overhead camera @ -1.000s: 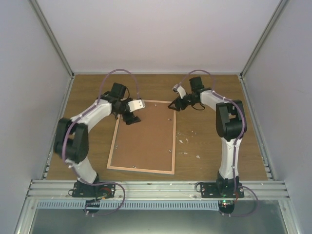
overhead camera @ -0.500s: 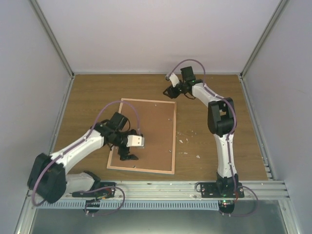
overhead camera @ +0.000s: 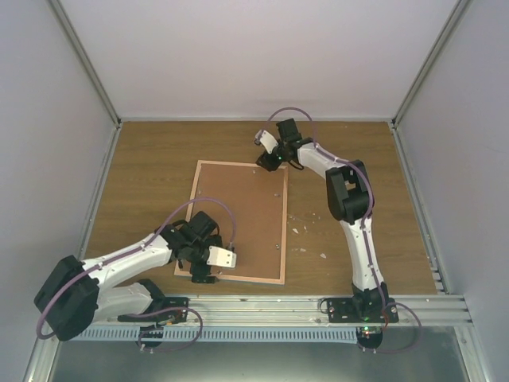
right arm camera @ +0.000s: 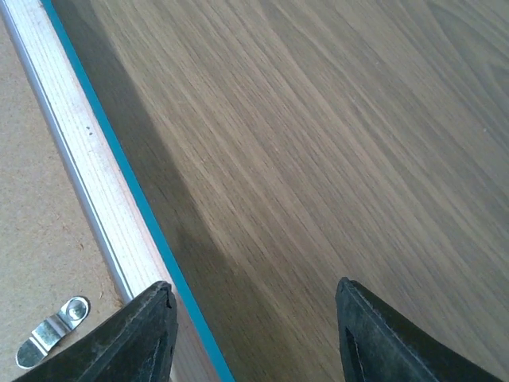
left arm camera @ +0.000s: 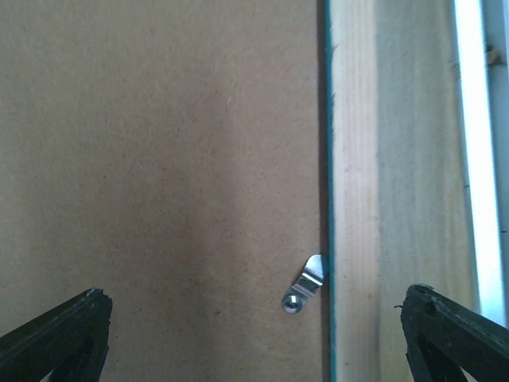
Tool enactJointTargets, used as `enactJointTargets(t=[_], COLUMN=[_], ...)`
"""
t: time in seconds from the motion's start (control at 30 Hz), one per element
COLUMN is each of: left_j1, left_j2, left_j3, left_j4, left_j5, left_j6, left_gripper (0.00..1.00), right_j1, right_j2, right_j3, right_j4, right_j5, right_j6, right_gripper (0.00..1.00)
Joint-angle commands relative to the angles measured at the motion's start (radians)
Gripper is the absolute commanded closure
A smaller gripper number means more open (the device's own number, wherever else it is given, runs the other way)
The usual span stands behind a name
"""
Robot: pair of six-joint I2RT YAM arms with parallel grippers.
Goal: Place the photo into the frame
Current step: Adjust the photo frame at the center of the board.
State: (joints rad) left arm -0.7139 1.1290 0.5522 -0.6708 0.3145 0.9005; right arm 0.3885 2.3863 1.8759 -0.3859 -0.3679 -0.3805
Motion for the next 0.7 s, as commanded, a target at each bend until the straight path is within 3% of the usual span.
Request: enactJointTargets(t=[0.0, 0.3, 0.5, 0.67], left_j1=[-0.023, -0.038, -0.036, -0.024], left_j2=[0.033, 0.146, 0.178, 0.196], left_j3=[-0.034, -0.07, -0.061, -0.028], left_j4=[0.099, 0.24, 0.267, 0.244], left_j5=[-0.1, -0.241, -0.24, -0.193], left_j6=[-0.021, -0.078, -0.116, -0.153], left_gripper=[0.01, 0.01, 0.01, 0.01], right_j1=[0.013, 0.055, 0.087, 0.143], right_j2=[0.008, -0.056, -0.055, -0.079], right_j3=[-0.072, -0.196, -0.248, -0.352], right_j4=[-0.037, -0.116, -0.164, -0.108], right_j5=[0.098, 0.057, 0.059, 0.169], right_j6=[-0.074, -0.228, -0.297, -0.34], right_gripper=[0.44, 0.39, 0.37, 0.36])
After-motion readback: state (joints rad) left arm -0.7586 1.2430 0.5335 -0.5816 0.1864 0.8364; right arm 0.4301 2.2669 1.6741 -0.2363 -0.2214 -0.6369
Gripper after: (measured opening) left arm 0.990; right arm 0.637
